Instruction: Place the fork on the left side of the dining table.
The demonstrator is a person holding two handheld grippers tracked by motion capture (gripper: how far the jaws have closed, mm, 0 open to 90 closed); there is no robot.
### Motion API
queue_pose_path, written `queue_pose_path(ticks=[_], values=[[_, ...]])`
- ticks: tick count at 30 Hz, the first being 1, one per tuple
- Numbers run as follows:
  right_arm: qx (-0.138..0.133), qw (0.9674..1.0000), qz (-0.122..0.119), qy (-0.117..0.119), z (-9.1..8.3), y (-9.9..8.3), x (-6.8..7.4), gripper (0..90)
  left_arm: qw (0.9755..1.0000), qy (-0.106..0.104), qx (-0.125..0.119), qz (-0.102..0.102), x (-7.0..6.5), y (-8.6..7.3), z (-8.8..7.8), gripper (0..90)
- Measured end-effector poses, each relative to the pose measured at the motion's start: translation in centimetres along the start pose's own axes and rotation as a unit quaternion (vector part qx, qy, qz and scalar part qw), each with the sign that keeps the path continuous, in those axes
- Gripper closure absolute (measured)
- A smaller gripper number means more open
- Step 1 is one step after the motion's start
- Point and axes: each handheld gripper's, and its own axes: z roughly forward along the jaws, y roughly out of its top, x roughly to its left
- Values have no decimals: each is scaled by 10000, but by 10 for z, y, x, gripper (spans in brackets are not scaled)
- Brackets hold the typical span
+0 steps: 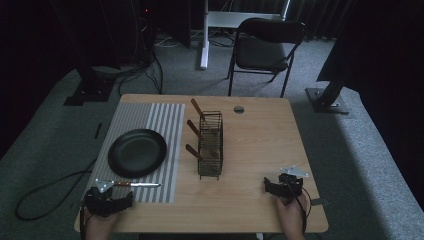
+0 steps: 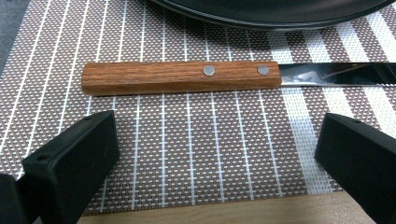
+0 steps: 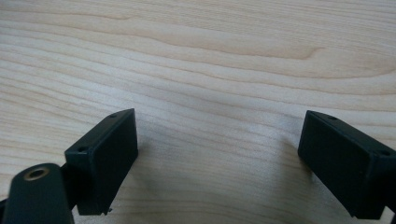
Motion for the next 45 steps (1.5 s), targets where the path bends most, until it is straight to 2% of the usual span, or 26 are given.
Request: queue_pose_path(ticks=[16, 23, 24, 27, 30, 37, 41, 45], values=[[3, 10000, 5, 1, 0, 0, 0, 117, 10000, -17, -34, 9, 0, -1, 0, 0], [2, 10000, 3, 0, 0, 0, 0, 117, 10000, -20, 79, 6, 1, 2, -1, 7], [1, 10000, 3, 0, 0, 0, 0, 117, 10000, -18, 75, -7, 1, 2, -2, 15], [1, 10000, 2, 0, 0, 0, 0, 117, 9995, -205, -74, -210, 3, 3, -9, 29], [2, 10000, 6, 0, 0, 0, 0, 117, 9997, -103, -200, -22, -1, 6, -16, 29], [2, 10000, 8, 0, 0, 0, 0, 117, 9986, -420, -219, 228, -12, 12, -19, 29], [2, 10000, 8, 0, 0, 0, 0, 117, 9963, -711, -335, 356, -17, 17, -21, 29], [2, 10000, 7, 0, 0, 0, 0, 117, 9943, -879, -383, 465, -22, 22, -23, 29]])
